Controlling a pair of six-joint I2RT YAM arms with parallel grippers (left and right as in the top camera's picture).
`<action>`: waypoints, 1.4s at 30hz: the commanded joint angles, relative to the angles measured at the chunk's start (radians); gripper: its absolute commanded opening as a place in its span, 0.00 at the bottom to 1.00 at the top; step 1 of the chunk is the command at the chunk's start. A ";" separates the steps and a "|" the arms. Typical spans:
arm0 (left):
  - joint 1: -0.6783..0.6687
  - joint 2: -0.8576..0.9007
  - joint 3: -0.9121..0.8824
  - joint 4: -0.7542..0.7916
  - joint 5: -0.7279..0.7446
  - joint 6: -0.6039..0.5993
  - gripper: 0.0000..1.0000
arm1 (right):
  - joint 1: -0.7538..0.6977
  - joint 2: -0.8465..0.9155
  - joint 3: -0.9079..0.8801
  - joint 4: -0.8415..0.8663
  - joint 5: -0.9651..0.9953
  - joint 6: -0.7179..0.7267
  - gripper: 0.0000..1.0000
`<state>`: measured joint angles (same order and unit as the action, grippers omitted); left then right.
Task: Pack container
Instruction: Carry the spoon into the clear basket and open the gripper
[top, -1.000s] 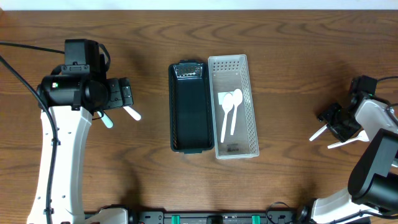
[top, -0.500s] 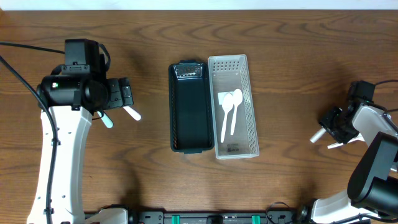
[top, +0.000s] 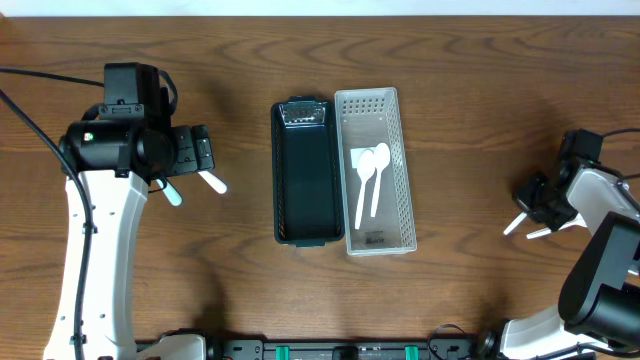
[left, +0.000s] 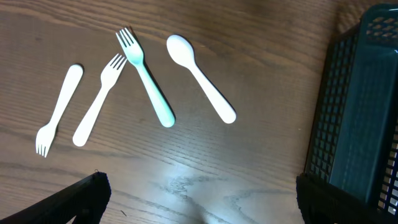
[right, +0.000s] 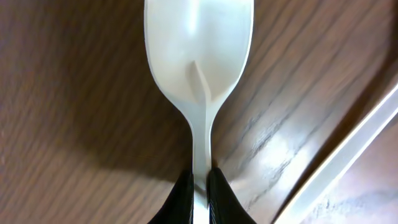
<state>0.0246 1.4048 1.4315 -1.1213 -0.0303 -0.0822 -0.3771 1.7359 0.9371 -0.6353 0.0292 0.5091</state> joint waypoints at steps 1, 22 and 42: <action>0.003 0.005 -0.005 -0.004 -0.007 -0.009 0.98 | 0.039 -0.012 0.079 -0.059 -0.051 -0.030 0.01; 0.003 0.005 -0.005 -0.004 -0.007 -0.009 0.98 | 0.790 -0.114 0.469 -0.248 -0.110 0.037 0.08; 0.003 0.006 -0.005 -0.014 -0.008 -0.008 0.98 | 0.860 0.165 0.514 -0.248 -0.107 -0.003 0.41</action>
<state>0.0246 1.4048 1.4315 -1.1294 -0.0303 -0.0818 0.4976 1.9461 1.4059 -0.8734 -0.0895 0.5331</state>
